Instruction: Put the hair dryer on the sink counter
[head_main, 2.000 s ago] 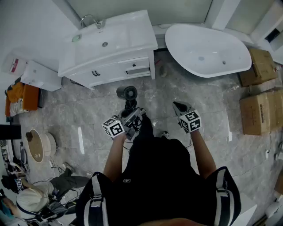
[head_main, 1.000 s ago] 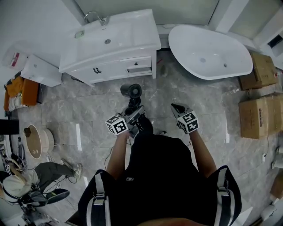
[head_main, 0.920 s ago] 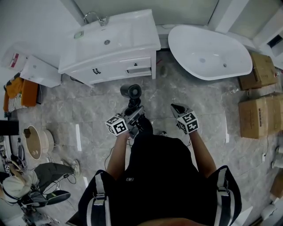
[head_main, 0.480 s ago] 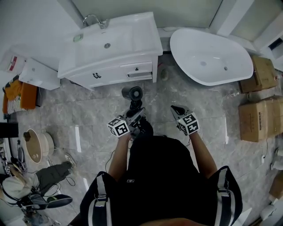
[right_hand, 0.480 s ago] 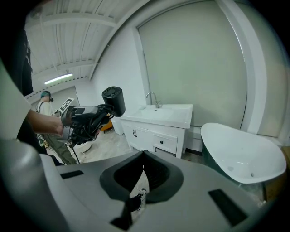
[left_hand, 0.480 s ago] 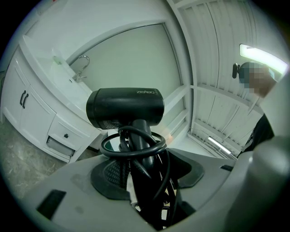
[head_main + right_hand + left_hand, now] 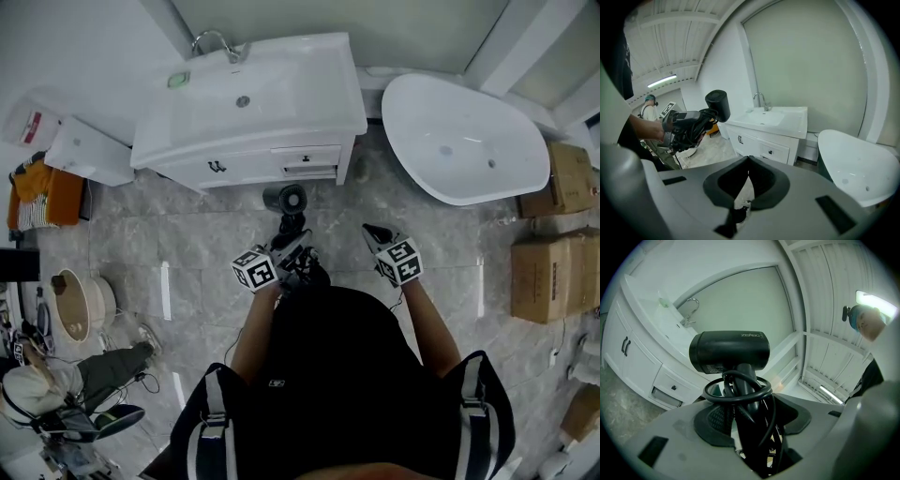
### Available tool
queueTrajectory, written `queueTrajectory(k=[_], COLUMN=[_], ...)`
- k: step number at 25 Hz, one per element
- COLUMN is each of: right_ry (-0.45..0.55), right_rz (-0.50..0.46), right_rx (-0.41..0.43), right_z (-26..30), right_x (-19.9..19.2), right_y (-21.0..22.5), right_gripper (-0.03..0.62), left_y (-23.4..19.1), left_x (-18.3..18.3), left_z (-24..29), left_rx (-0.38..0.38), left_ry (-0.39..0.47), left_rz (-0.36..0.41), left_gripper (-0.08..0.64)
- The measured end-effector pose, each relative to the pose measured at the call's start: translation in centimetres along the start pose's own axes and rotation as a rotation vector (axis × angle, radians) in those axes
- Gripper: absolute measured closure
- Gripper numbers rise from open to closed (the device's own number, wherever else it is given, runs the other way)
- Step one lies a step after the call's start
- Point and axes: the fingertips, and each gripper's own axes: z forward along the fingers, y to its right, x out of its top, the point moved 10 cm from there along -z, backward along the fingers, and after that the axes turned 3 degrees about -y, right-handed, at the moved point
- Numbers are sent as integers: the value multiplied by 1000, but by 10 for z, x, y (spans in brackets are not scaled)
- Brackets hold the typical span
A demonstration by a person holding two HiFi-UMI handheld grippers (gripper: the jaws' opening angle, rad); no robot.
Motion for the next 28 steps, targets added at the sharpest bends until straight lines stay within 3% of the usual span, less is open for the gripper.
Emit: queueTrajectory(k=[10, 28], right_ry=[20, 0], right_rz=[37, 32], right_rx=[-4, -27], right_z=[50, 103], right_x=[44, 80], right_y=[9, 27], right_gripper=[534, 534], left_y=[-37, -93], left_x=[46, 94], left_z=[7, 11], left_rx=[-21, -27], left_ry=[-32, -12], left_rz=[1, -8], left_gripper=[325, 325])
